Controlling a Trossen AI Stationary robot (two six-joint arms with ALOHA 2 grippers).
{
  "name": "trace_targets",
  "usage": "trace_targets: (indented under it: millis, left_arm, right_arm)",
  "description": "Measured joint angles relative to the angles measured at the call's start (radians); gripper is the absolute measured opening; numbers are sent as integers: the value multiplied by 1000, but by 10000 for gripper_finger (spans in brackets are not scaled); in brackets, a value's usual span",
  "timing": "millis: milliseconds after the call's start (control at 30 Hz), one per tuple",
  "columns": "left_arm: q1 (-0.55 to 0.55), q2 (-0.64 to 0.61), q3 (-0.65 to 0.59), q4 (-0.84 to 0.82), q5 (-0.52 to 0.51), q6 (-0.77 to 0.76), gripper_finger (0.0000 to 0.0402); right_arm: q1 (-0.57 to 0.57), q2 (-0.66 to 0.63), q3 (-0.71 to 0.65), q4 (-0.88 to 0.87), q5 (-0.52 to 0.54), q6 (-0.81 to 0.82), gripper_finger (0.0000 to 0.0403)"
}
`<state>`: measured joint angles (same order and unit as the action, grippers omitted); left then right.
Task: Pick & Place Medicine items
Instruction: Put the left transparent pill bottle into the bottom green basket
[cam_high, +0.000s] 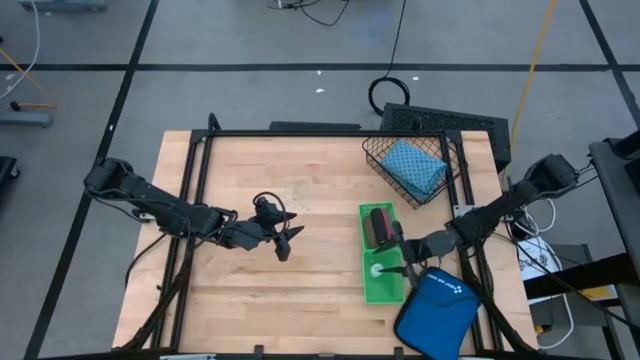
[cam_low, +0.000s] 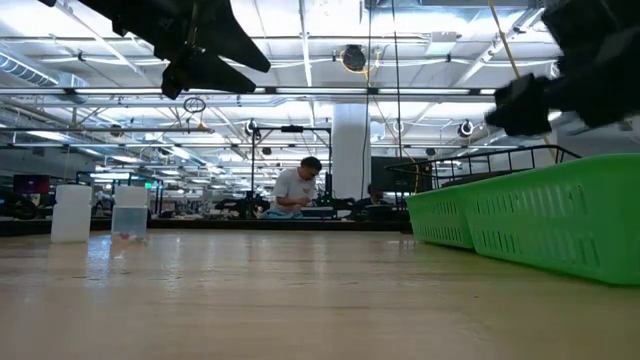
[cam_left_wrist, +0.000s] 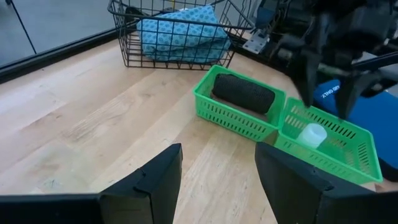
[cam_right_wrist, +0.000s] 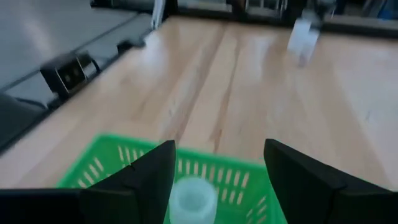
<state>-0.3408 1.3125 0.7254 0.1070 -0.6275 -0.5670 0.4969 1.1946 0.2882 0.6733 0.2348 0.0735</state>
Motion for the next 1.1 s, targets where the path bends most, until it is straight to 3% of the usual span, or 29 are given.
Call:
trace_targets:
  millis: [200,367,500,800,1100]
  left_arm:
    - [-12,-53,0,-109,36,-36,214]
    - [-28,-146,0,-364,-19,-217,214]
    - [-31,-164,0,-561,20,-418,214]
    - [-65,-163,0,-1023,206,-907,214]
    - [-88,-173,0,-1184,280,-1092,214]
  right_arm:
    - [0,-212,0,-26,0,-96,227]
    - [-5,-385,0,-41,6,-231,226]
    - [-35,-476,0,-42,8,-283,226]
    - [-120,-534,0,-183,8,-264,226]
    - [-170,-531,0,-216,4,-251,222]
